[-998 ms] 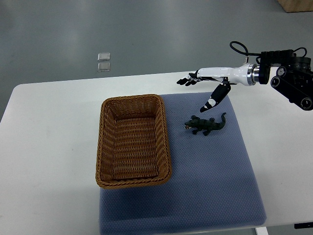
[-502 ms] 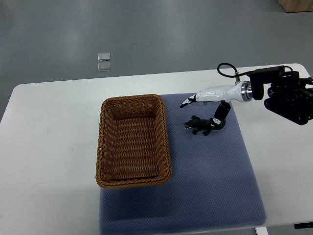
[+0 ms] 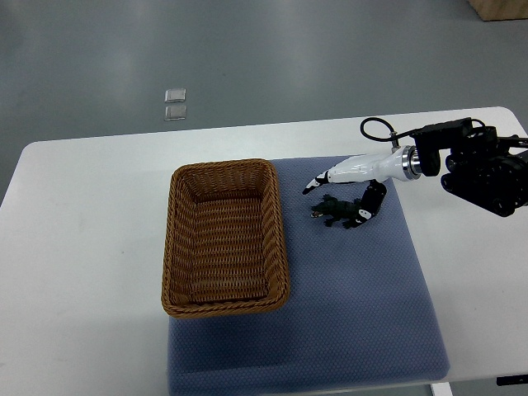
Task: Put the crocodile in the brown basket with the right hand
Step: 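Close the right hand's fingers around the crocodile's body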
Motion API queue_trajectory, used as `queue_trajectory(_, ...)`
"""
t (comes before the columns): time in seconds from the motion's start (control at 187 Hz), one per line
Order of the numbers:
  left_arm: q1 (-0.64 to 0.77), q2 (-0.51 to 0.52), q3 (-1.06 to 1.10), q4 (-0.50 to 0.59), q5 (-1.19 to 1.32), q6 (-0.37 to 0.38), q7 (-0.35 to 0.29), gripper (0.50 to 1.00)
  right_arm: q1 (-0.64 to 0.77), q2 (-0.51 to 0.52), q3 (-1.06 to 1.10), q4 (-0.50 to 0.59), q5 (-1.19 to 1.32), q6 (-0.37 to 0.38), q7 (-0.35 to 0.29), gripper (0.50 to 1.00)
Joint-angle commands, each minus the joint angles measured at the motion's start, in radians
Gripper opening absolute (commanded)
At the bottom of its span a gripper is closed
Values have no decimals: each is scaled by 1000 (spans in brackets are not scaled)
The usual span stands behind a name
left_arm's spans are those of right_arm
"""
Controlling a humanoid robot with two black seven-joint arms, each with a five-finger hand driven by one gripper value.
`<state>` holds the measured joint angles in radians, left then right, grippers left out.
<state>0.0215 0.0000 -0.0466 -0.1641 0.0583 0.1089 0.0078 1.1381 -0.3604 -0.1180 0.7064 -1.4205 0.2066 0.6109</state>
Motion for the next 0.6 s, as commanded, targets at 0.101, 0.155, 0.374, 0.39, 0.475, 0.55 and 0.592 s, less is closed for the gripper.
queue_trajectory(0.101, 0, 0, 1, 0, 0, 0, 1, 1000, -5, 1, 0, -1, -6, -3, 0, 924)
queue_trajectory(0.155, 0, 0, -1, 0, 0, 0, 0, 1000, -6, 1, 0, -1, -8, -6, 0, 924)
queue_trajectory(0.374, 0, 0, 1, 0, 0, 0, 1, 1000, -15, 3, -3, -1, -8, -21, 0, 921)
queue_trajectory(0.39, 0, 0, -1, 0, 0, 0, 0, 1000, -15, 3, -6, -1, -8, -27, 0, 919)
queue_trajectory(0.475, 0, 0, 1, 0, 0, 0, 0, 1000, -15, 3, -29, -1, -8, -49, 0, 913)
queue_trajectory(0.55, 0, 0, -1, 0, 0, 0, 1, 1000, -14, 3, -49, -1, -8, -65, 0, 901)
queue_trajectory(0.592, 0, 0, 1, 0, 0, 0, 0, 1000, -14, 3, -60, -1, -8, -70, 0, 885)
